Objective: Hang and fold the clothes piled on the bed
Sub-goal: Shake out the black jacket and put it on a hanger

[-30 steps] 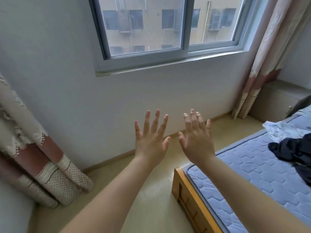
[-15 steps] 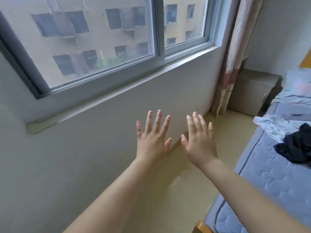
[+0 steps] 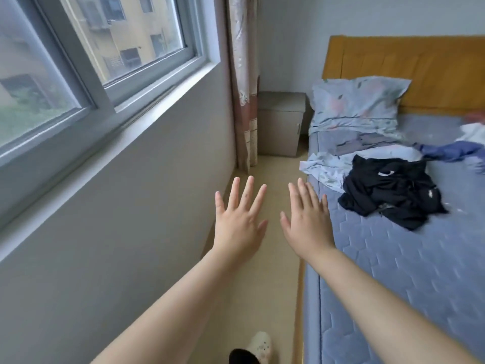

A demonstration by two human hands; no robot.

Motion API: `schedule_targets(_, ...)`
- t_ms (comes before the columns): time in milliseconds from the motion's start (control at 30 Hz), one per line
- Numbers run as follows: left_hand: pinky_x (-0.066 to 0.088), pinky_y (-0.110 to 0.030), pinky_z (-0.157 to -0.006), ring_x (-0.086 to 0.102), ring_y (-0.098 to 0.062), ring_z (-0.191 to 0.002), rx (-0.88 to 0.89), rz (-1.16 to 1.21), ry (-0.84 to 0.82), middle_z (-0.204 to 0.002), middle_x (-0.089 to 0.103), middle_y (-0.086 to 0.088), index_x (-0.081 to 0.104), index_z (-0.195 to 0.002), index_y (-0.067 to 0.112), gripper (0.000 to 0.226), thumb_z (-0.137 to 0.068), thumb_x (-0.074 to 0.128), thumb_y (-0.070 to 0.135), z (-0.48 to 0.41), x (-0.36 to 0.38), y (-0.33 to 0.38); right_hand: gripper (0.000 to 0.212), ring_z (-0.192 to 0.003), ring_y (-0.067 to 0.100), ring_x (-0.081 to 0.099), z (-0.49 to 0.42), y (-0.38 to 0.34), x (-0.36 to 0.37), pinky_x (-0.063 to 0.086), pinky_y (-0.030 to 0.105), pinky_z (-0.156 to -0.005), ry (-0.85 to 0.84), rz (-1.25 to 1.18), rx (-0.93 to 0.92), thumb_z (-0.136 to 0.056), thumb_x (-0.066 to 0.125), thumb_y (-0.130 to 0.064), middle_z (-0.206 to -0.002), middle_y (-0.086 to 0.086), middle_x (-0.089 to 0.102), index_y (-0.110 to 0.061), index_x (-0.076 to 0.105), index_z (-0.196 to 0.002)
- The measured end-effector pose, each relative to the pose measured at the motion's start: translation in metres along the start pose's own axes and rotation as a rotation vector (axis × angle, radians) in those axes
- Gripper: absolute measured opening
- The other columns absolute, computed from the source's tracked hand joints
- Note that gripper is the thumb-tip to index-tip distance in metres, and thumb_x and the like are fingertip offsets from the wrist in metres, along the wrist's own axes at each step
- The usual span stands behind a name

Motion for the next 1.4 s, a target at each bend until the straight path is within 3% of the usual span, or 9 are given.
schedule_targets(67,0.028,-0.064,-0.104,0.028,-0.035,-0.141,0.061,-0.029,-0.011,-0.153,0.032,-0.008,0.033,-0.147,0.022,0.077,-0.081,0.064,0.047,-0.050,0.018,0.002,0.064,-0.139,0.034,0.033,-0.036,0.025,0.020,0.023,0.056,-0.110,-0.021,0.005,0.060,-0.087,0.061,-0.027,-0.150,0.019,0.034,-0.004,0.038,-0.143)
schedule_targets(200,0.003,-0.058,-0.114,-0.010,-0.029,-0.147,0.156,-0.029,-0.118,-0.161,-0.007,-0.003,-0.003,-0.153,0.028,0.072,-0.096,0.038,0.048,-0.162,0.053,0.013,0.065,-0.143,0.032,0.024,-0.112,0.081,0.063,0.017,0.054,-0.114,-0.083,0.026,0.157,-0.092,0.054,-0.030,-0.155,0.017,0.024,-0.006,0.031,-0.147)
schedule_targets(267,-0.002,-0.056,-0.114,-0.016,-0.027,-0.146,0.208,-0.034,-0.133,-0.160,-0.015,-0.001,-0.009,-0.152,0.029,0.071,-0.098,0.033,0.047,-0.210,0.067,0.022,0.064,-0.142,0.033,0.026,-0.145,0.108,0.080,0.019,0.053,-0.113,-0.103,0.057,0.204,-0.091,0.054,-0.031,-0.154,0.018,0.026,-0.006,0.033,-0.146)
schedule_targets(500,0.002,-0.057,-0.114,-0.015,-0.027,-0.146,0.279,0.044,-0.195,-0.160,-0.014,0.000,-0.011,-0.151,0.029,0.071,-0.098,0.031,0.049,-0.347,0.129,0.044,0.064,-0.146,0.029,0.012,-0.232,0.191,0.126,0.008,0.049,-0.116,-0.197,0.095,0.360,-0.097,0.043,-0.034,-0.159,0.013,0.010,-0.010,0.018,-0.151)
schedule_targets(767,0.001,-0.057,-0.114,-0.015,-0.028,-0.146,0.540,0.062,-0.262,-0.160,-0.015,-0.001,-0.011,-0.151,0.028,0.070,-0.099,0.031,0.048,-0.516,0.226,0.099,0.066,-0.146,0.028,0.012,-0.339,0.295,0.196,0.010,0.048,-0.116,-0.223,0.161,0.582,-0.096,0.044,-0.035,-0.159,0.012,0.009,-0.011,0.017,-0.151)
schedule_targets(933,0.003,-0.056,-0.115,-0.015,-0.028,-0.146,0.753,0.009,-0.356,-0.159,-0.018,-0.001,-0.014,-0.151,0.026,0.069,-0.100,0.026,0.049,-0.628,0.291,0.137,0.073,-0.146,0.026,0.008,-0.398,0.367,0.248,0.011,0.046,-0.117,-0.300,0.169,0.829,-0.095,0.044,-0.042,-0.160,0.011,0.002,-0.012,0.009,-0.151)
schedule_targets(1133,0.001,-0.055,-0.116,-0.019,-0.027,-0.145,0.989,-0.081,-0.458,-0.157,-0.024,-0.001,-0.022,-0.148,0.026,0.070,-0.099,0.021,0.052,-0.699,0.370,0.197,0.083,-0.146,0.024,0.011,-0.398,0.434,0.305,0.013,0.045,-0.117,-0.375,0.088,1.059,-0.088,0.054,-0.050,-0.160,0.010,0.006,-0.013,0.014,-0.151)
schedule_targets(1400,0.000,-0.053,-0.116,-0.018,-0.027,-0.146,1.174,-0.060,-0.620,-0.158,-0.020,-0.002,-0.019,-0.149,0.026,0.073,-0.099,0.030,0.048,-0.707,0.489,0.283,0.088,-0.146,0.028,0.011,-0.338,0.529,0.384,0.018,0.050,-0.115,-0.419,0.060,1.336,-0.083,0.060,-0.051,-0.159,0.013,0.006,-0.012,0.019,-0.150)
Point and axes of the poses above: each hand's wrist, its own z-axis away from the middle knuckle, its own x-axis out of the palm, y = z × x, the point moved 3 cm from there along -z, towards the middle knuckle
